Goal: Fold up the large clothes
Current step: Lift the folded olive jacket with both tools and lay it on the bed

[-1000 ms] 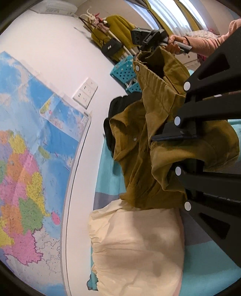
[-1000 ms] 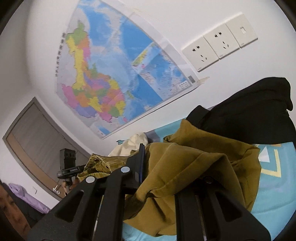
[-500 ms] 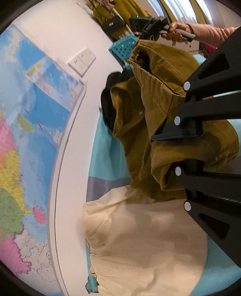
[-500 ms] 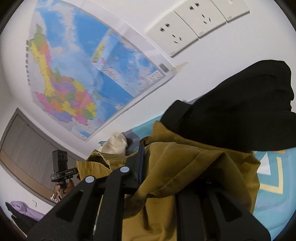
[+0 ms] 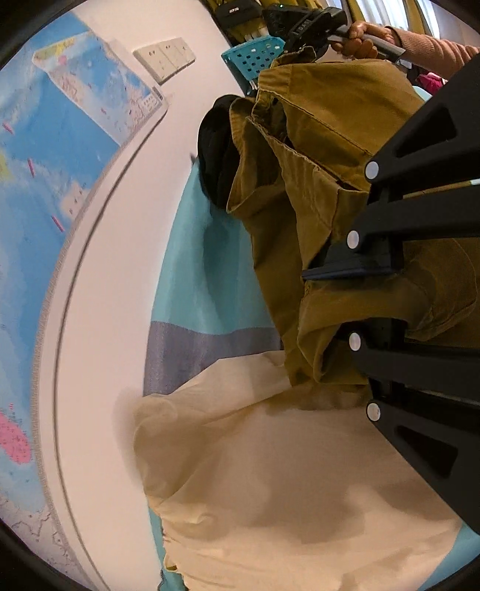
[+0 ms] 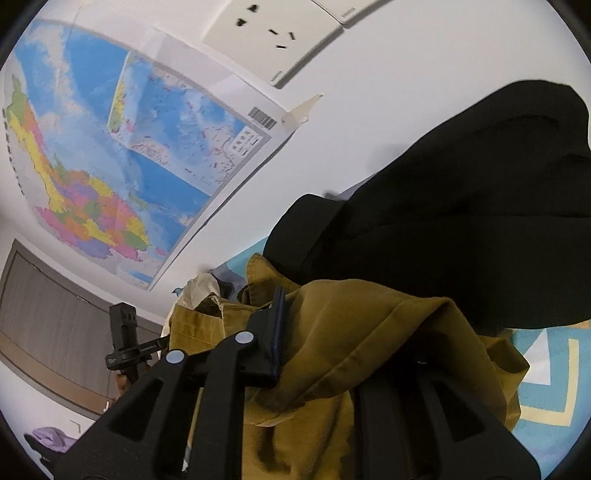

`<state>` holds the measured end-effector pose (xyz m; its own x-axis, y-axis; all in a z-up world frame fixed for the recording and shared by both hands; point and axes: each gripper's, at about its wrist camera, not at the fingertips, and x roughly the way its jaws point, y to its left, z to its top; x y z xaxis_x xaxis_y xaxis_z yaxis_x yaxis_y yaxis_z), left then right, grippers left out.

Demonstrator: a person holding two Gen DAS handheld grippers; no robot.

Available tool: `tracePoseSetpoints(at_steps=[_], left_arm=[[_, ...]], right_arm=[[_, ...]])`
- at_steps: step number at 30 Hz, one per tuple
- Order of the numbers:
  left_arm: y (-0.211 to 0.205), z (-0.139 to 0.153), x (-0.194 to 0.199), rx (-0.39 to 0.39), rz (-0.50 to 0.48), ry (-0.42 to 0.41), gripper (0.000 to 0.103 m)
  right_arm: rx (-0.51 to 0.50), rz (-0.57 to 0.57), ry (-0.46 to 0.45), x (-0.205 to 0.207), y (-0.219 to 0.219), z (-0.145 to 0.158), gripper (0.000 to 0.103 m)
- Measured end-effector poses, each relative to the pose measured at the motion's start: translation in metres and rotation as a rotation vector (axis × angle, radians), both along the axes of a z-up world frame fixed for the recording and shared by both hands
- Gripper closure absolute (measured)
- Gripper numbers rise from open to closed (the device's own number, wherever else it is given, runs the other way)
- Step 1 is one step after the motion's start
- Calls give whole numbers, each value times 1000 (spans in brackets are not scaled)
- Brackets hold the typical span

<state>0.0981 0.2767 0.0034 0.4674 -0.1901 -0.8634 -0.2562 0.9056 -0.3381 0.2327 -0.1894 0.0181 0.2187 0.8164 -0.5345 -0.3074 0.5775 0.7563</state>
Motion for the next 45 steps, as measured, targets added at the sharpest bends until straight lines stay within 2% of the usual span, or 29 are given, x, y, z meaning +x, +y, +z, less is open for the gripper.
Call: tracePoseSetpoints(at_steps=[1, 3, 5, 7, 9, 11, 14, 16, 17, 18, 19, 20, 21, 22, 23, 25, 26, 29, 31, 33, 36, 38, 41, 43, 45], left_arm=[[0, -2, 2, 3, 2, 5, 90], [0, -7, 7, 13, 9, 20, 90], [0, -11, 9, 19, 11, 31, 90], [2, -15, 10, 13, 17, 39, 90], [3, -18, 12, 3, 19, 44, 90], [4, -20, 13, -9, 24, 47, 90], [4, -18, 11, -19, 25, 37, 90], [4, -16, 10, -28, 29, 35, 88], [4, -14, 9, -32, 28, 34, 85], [2, -12, 8, -39, 26, 31, 81], [1, -8, 5, -42, 23, 24, 73], [-1, -3, 3, -35, 21, 15, 65], [-4, 5, -2, -22, 17, -3, 57], [-6, 13, -8, -17, 6, -29, 39], [-7, 23, -16, -27, -14, -66, 28], [-12, 39, -30, -36, -53, -138, 24], [-18, 45, -38, -14, -78, -171, 22], [-34, 33, -44, 12, -137, -162, 21], [-43, 8, -41, 41, -153, -94, 21], [-48, -6, -45, 98, -159, -72, 25], [-47, 5, -73, 97, -178, -183, 25], [-40, 15, -99, 74, -167, -270, 12], [-29, 17, -136, 112, -100, -306, 10], [-28, 4, -146, 163, -54, -265, 7], [-29, -14, -149, 154, -48, -214, 7]], right_arm=[[7, -9, 7, 0, -2, 0, 82], [52, -34, -2, -3, -11, 6, 54], [69, -46, -81, -17, -22, 24, 38], [102, -21, -135, -33, -27, 39, 38], [81, 45, -211, -58, -24, 53, 38], [18, 135, -286, -86, -6, 58, 38], [-181, 238, -410, -122, 35, 47, 29], [-341, 283, -479, -134, 65, 27, 30], [-386, 282, -501, -135, 72, 22, 41], [-466, 272, -538, -132, 80, 12, 62], [-505, 258, -541, -127, 83, 3, 72], [-516, 229, -514, -116, 82, -5, 86], [-505, 215, -490, -109, 82, -9, 88], [-508, 194, -485, -100, 80, -14, 91], [-526, 169, -492, -95, 79, -17, 95], [-503, 141, -437, -82, 76, -28, 96], [-513, 150, -423, -78, 78, -35, 96], [-541, 183, -422, -75, 83, -42, 92], [-480, 178, -412, -77, 73, -31, 83], [-401, 134, -440, -85, 50, -11, 53], [-317, 70, -489, -103, 5, 15, 34], [-273, 4, -477, -115, -30, 21, 19], [-229, -50, -387, -124, -76, 2, 13], [-256, -70, -336, -130, -81, -15, 11], [-246, -60, -270, -129, -81, -36, 10]])
